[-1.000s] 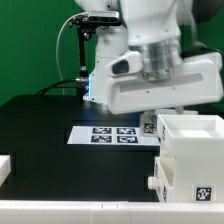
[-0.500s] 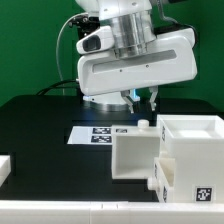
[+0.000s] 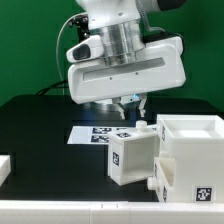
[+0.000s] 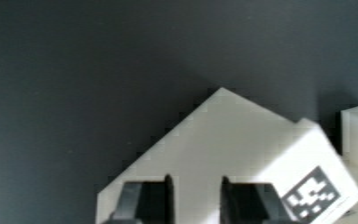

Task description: Assemble drawer

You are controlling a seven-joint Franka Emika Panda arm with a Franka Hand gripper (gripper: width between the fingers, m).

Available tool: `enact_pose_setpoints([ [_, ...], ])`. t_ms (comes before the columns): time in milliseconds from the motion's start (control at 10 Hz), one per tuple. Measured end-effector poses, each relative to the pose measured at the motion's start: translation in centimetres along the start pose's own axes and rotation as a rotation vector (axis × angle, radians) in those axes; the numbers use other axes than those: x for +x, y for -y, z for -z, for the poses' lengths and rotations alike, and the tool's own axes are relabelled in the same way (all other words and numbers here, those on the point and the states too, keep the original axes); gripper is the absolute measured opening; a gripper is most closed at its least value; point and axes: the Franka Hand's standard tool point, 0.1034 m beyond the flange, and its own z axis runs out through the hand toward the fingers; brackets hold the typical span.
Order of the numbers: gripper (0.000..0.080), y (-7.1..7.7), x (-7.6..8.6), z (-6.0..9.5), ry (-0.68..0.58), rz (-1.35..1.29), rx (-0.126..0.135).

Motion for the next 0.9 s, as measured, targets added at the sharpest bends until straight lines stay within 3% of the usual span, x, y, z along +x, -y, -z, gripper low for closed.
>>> enact_pose_setpoints([
  [200, 0.0110, 0.2, 0.1, 0.1, 0.004, 0.010, -0.001],
  [300, 0.0323, 0.6, 1.2, 1.7, 0.018, 0.070, -0.019],
  [400, 0.0323, 1.0, 2.6, 2.6, 0.001, 0.110, -0.031],
  [500, 0.0497, 1.7, 3.3, 3.0, -0.009, 0.140, -0.041],
  [600, 0.0614, 2.5, 3.2, 3.0, -0.011, 0.161, -0.043],
  [900, 0.0642, 2.3, 3.2, 2.8, -0.010, 0.167, -0.048],
])
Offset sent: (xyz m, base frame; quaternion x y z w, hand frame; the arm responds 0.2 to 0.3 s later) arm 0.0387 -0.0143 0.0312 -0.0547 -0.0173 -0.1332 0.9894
